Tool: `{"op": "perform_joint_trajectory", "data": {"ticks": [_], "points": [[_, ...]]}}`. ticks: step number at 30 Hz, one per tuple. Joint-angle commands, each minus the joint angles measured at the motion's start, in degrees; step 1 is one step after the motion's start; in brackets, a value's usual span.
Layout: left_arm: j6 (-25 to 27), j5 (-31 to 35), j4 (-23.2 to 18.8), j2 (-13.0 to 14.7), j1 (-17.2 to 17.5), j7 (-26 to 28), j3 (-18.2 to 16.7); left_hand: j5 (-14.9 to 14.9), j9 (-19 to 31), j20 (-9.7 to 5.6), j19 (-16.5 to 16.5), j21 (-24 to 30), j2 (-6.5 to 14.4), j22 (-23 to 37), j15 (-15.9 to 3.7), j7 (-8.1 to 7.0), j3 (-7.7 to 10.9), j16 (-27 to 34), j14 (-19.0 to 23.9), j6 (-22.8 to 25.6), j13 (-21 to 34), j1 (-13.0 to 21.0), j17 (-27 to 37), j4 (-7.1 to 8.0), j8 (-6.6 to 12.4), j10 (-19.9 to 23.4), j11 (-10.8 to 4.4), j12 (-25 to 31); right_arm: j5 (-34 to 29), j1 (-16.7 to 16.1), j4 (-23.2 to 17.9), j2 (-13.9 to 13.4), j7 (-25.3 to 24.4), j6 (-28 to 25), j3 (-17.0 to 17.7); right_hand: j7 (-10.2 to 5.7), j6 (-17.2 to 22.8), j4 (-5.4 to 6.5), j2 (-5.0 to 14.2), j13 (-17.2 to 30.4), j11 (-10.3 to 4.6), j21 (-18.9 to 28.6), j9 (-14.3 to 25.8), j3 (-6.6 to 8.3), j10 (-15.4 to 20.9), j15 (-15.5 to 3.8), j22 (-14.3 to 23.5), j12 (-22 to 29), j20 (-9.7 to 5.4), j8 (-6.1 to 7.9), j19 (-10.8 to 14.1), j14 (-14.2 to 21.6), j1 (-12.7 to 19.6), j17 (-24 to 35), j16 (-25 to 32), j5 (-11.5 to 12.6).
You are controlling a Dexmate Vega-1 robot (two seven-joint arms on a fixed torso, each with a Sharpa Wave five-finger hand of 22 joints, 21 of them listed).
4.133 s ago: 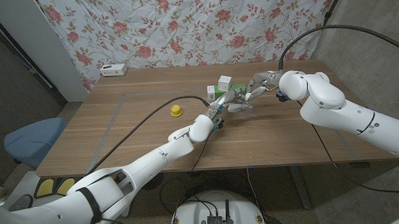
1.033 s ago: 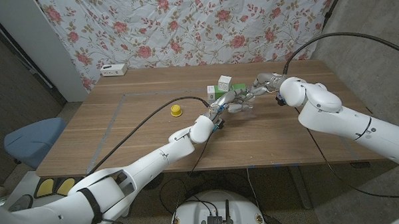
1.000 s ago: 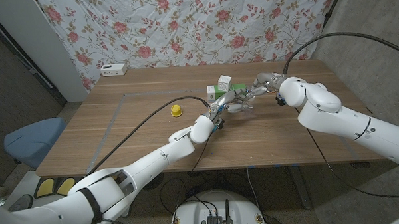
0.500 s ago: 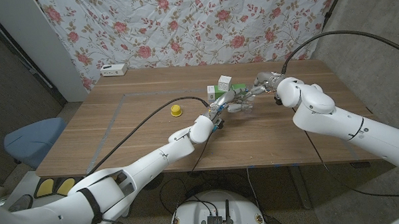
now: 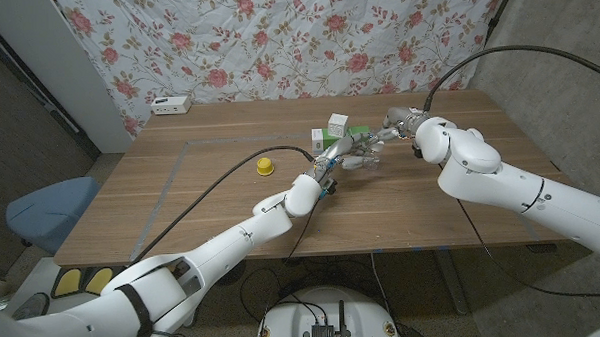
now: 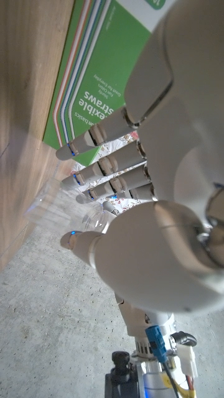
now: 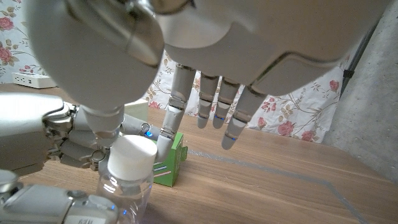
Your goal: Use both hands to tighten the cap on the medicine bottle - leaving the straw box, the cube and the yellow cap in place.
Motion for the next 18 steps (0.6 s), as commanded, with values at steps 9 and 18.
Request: {"op": "perform_joint_trajectory", "data": {"ticks": [9,18], "points": [[-0.3,0.4,0.0,0.0,0.0,0.3,0.1,0.3,0.3,-0.14,-0.3,-0.1,0.6,0.1,-3.19,-0.36,0.65,0.1,0.5,0.3,0.1,0.0,0.3,0.08,0.22,0.8,-0.82,0.3,4.0,-1.1,-1.3,-1.3,-1.3,1.2,1.8,1.24,-4.6,1.59,-1.41,0.3,1.0,-0.6,-0.2,-1.91,-0.7,1.04,0.2,-1.4,1.08,-1.62,-0.9,-0.3,-4.7,0.4,-0.8,-0.4],[-0.3,0.3,0.2,0.0,-0.1,0.1,0.1,0.3,0.3,-0.23,-0.4,-0.1,0.6,0.1,-3.19,-0.28,0.84,0.1,0.4,0.3,0.1,0.0,0.3,0.06,0.22,0.9,-0.79,0.3,5.8,-1.5,-1.8,-2.4,-1.7,2.9,2.8,2.26,-10.0,2.37,-2.02,0.4,1.59,-0.9,0.0,-3.09,-3.2,2.3,0.2,-2.5,2.02,-3.62,-2.3,-1.6,-7.9,0.3,-1.8,-0.2]]}}
